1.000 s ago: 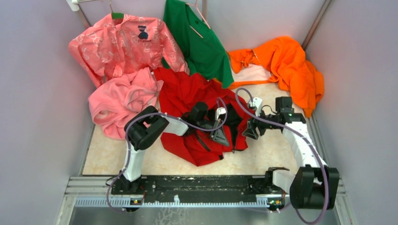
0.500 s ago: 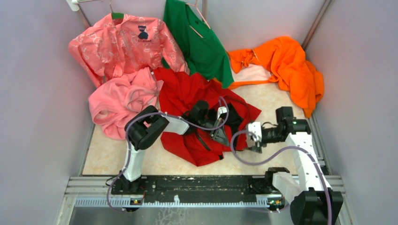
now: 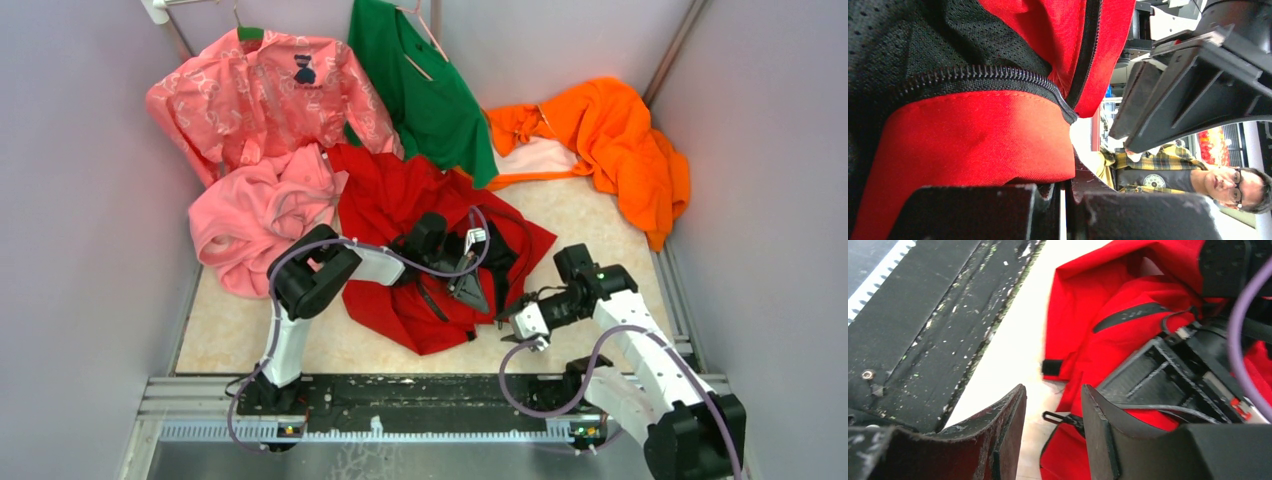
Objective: Zip up the jacket
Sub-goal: Adjust the jacket at the center of the board.
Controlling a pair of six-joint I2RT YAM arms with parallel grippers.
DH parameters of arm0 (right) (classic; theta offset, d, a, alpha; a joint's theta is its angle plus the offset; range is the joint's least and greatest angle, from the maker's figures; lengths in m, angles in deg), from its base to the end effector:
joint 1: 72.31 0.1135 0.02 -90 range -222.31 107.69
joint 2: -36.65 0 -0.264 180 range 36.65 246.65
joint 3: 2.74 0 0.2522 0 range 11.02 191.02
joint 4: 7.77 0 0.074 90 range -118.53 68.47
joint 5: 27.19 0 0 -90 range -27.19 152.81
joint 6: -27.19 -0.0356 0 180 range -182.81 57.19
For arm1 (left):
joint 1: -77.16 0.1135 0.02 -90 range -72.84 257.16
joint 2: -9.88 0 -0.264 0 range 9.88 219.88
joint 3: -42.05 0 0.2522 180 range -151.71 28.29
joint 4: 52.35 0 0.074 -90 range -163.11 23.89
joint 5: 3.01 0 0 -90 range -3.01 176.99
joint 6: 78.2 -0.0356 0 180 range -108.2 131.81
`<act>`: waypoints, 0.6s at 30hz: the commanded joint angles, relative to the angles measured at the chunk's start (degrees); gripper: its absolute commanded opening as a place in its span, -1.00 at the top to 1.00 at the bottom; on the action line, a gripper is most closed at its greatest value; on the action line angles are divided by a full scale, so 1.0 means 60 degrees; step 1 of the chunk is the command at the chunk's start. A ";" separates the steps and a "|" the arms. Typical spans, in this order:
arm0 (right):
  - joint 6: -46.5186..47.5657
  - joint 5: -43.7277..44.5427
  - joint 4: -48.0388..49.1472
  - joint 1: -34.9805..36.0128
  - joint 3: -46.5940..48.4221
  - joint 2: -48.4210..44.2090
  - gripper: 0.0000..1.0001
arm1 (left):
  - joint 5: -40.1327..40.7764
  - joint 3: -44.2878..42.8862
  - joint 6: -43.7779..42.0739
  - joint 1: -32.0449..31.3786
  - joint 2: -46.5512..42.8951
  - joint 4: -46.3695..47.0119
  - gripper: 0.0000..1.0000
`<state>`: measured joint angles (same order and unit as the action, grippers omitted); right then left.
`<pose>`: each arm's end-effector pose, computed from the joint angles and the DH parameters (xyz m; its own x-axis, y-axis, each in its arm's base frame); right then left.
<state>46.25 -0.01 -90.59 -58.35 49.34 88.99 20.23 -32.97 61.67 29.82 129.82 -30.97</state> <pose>0.1105 0.0601 0.2317 0.5171 -0.3163 -0.7953 -0.8406 -0.3627 -0.4023 0.2545 -0.3245 0.1290 -0.8328 0.4585 -0.3103 0.3480 -0.0024 -0.9375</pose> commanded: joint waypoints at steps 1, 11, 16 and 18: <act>0.0317 0.0373 0.0053 0.0351 -0.0419 -0.0344 0.11 | -0.0298 -0.0353 -0.0264 0.0061 0.0195 -0.0204 1.00; -0.1616 0.1794 0.1050 0.0365 -0.0691 -0.0768 0.28 | -0.0267 -0.0403 -0.0675 0.0063 0.0056 -0.0818 1.00; -0.1933 0.1696 0.0658 0.0363 -0.0465 -0.0914 0.33 | -0.0217 -0.0449 -0.0850 0.0048 0.0020 -0.1020 1.00; -0.1537 0.1126 0.0134 0.0369 -0.0325 -0.0860 0.30 | -0.0214 -0.0480 -0.0841 0.0048 0.0034 -0.1036 1.00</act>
<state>36.43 11.20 -86.30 -56.67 45.19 84.38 19.88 -33.97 58.55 29.96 129.99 -36.02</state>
